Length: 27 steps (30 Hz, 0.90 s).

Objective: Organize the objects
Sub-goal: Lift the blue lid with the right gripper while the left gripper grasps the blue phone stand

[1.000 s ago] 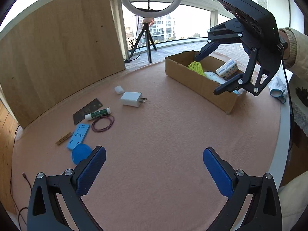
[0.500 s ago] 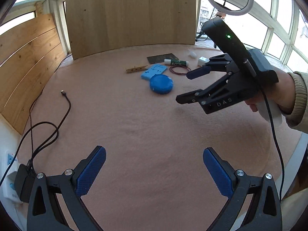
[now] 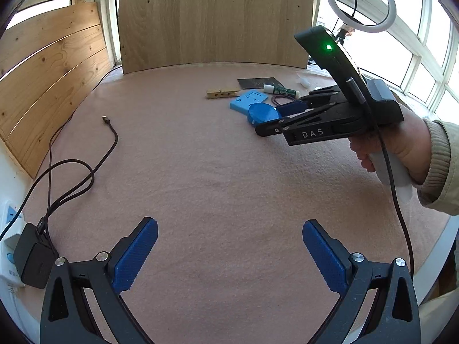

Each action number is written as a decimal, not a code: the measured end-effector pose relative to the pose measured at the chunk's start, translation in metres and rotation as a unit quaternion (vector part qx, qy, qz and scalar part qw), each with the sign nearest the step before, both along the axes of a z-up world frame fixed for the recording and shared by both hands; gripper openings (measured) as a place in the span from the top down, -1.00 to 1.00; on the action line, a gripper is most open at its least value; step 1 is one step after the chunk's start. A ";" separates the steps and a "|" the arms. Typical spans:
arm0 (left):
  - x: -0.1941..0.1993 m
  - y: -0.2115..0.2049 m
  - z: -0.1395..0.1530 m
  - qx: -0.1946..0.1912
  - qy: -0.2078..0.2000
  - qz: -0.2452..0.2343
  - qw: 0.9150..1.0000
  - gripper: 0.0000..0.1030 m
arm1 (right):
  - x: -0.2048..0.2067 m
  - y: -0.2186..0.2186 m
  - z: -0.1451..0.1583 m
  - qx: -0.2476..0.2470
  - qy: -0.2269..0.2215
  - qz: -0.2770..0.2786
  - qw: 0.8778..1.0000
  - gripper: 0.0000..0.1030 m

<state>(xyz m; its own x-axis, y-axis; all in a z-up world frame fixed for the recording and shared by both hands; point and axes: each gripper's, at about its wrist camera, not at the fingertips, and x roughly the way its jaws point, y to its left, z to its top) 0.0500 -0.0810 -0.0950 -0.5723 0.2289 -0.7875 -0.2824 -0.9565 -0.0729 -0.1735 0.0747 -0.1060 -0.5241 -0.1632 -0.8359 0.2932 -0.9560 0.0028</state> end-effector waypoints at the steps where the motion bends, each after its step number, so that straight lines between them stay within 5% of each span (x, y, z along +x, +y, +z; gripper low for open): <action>1: -0.005 0.000 -0.002 0.009 0.000 0.004 1.000 -0.99 | 0.003 0.004 0.000 -0.004 0.001 -0.003 1.000 0.12; 6: -0.039 0.015 -0.016 0.031 -0.011 0.029 0.999 -0.99 | 0.030 0.029 0.000 -0.013 -0.003 -0.014 1.000 0.12; 12: -0.100 0.052 -0.030 -0.001 0.013 0.046 0.999 -0.99 | 0.086 0.073 0.000 -0.010 -0.016 -0.046 0.999 0.12; 17: -0.163 0.071 -0.042 -0.010 -0.014 0.049 0.999 -0.99 | 0.131 0.101 0.000 -0.007 -0.022 -0.073 0.997 0.11; 24: -0.216 0.103 -0.046 -0.041 -0.016 -0.019 0.999 -0.96 | 0.156 0.117 0.001 -0.022 -0.017 -0.102 0.994 0.11; 27: -0.222 0.111 -0.043 -0.031 -0.014 -0.046 0.998 -0.65 | 0.157 0.119 0.001 -0.026 -0.014 -0.106 0.994 0.11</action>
<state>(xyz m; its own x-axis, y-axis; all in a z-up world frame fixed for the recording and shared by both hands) -0.1715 0.0296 -0.1384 -0.5290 0.2296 -0.8170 -0.3673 -0.9298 -0.0235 -0.0166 0.1937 -0.1054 -0.5272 -0.0959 -0.8443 0.0843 -0.9946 0.0603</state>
